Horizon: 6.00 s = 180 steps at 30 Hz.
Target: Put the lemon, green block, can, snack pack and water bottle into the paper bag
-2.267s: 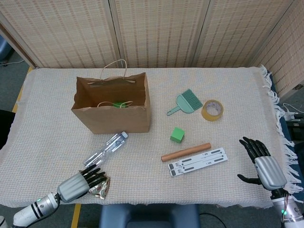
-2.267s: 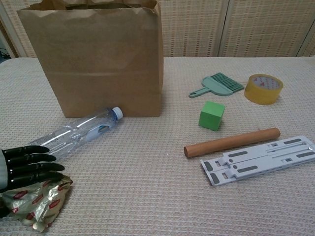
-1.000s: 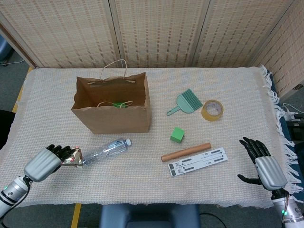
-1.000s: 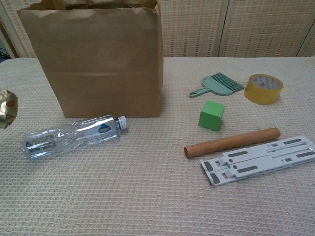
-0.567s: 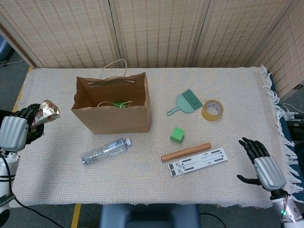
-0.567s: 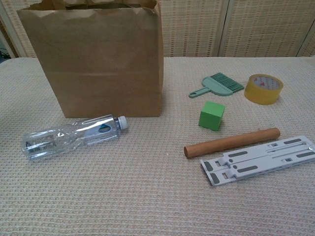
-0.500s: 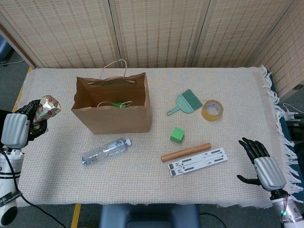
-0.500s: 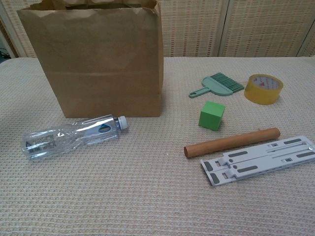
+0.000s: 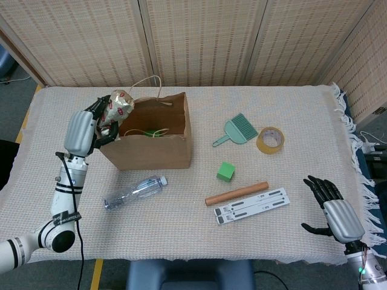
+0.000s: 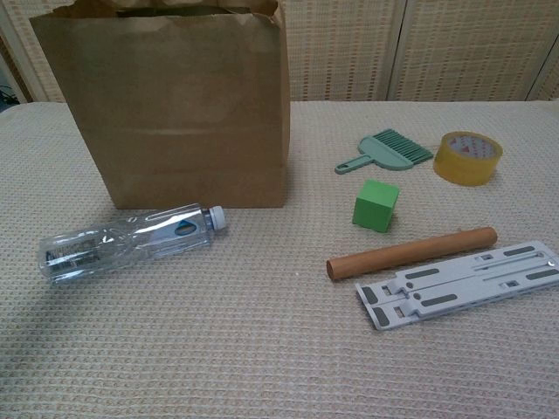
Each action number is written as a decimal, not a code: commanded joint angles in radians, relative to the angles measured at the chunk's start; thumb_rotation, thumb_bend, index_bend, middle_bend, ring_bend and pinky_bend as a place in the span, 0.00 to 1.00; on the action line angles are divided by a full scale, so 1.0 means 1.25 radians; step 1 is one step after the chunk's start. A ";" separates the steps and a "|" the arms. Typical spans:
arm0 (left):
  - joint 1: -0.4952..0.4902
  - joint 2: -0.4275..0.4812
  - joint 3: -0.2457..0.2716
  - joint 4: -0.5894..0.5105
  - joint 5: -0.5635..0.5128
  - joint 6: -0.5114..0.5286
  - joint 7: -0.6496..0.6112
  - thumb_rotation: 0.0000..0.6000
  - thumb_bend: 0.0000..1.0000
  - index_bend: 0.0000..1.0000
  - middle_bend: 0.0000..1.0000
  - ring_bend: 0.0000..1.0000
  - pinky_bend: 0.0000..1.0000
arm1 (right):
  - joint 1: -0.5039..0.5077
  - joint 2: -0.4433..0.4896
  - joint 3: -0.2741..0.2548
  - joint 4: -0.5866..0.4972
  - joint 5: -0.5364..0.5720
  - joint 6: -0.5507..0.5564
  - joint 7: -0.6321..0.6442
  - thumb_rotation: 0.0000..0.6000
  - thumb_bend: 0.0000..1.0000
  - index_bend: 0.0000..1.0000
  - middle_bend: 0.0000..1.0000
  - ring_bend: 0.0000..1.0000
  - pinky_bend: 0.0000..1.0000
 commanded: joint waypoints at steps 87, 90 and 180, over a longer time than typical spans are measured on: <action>0.292 -0.089 0.281 -0.100 -0.106 -0.020 0.257 1.00 0.35 0.00 0.00 0.00 0.00 | -0.001 0.001 -0.002 0.003 -0.001 0.000 -0.003 1.00 0.02 0.00 0.00 0.00 0.00; 0.295 -0.100 0.286 -0.109 -0.117 -0.021 0.261 1.00 0.35 0.00 0.00 0.00 0.00 | -0.001 0.002 -0.002 0.002 0.000 -0.002 -0.003 1.00 0.02 0.00 0.00 0.00 0.00; 0.107 0.170 0.022 -0.170 -0.250 0.046 0.354 1.00 0.66 0.67 0.66 0.63 0.74 | -0.005 -0.004 0.000 0.004 0.001 0.005 -0.007 1.00 0.03 0.00 0.00 0.00 0.00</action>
